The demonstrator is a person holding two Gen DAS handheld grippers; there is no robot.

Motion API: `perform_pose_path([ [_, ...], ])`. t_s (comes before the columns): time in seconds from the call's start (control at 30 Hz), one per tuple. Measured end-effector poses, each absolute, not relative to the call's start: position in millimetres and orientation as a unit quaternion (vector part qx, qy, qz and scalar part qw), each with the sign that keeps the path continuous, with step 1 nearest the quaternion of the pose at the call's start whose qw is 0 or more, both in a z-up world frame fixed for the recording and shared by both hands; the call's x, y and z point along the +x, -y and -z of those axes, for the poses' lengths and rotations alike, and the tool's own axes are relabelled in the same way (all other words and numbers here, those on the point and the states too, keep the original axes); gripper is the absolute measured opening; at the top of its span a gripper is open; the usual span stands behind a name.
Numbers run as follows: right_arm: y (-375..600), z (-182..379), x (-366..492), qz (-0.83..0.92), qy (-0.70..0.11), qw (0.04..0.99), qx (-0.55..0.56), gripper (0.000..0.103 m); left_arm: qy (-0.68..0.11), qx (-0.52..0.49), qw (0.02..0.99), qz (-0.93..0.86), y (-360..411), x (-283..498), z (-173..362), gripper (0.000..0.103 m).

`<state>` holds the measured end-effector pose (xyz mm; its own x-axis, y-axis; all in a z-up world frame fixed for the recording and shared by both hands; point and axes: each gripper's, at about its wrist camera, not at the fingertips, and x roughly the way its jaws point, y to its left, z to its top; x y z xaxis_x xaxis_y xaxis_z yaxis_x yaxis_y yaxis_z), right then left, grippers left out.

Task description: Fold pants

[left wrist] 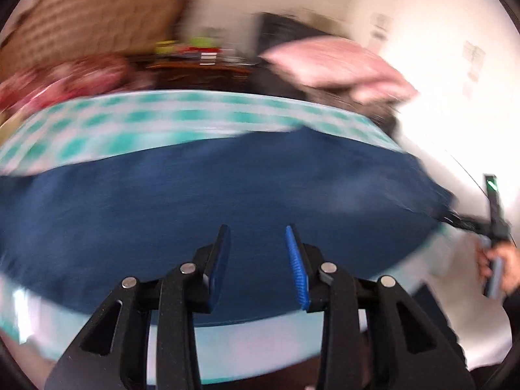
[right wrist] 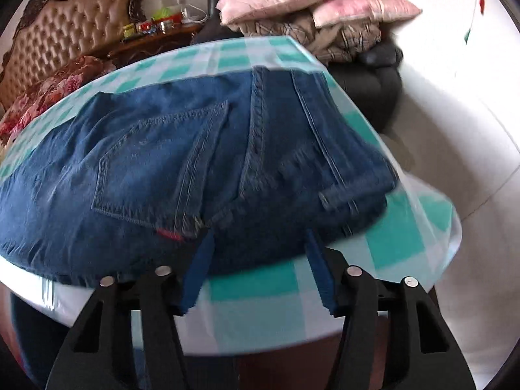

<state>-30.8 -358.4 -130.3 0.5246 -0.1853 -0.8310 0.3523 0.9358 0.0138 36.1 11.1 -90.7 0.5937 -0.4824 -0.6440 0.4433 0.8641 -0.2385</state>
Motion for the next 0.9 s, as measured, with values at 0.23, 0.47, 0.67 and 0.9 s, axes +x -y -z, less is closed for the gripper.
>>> perform_pose_path([
  [0.23,393,126,-61,0.137,-0.437,0.869,0.188,0.049,-0.316,0.112,0.842,0.423,163,-18,87,0.035],
  [0.47,429,124,-84,0.154,-0.404,0.869,0.239,0.05,-0.277,0.247,0.822,0.432,254,-35,121,0.025],
  [0.67,452,127,-79,0.158,-0.394,0.869,0.253,0.053,-0.274,0.294,0.821,0.406,258,-31,135,0.012],
  [0.9,464,116,-58,0.157,-0.368,0.881,0.253,0.065,-0.248,0.314,0.829,0.391,261,-40,128,0.001],
])
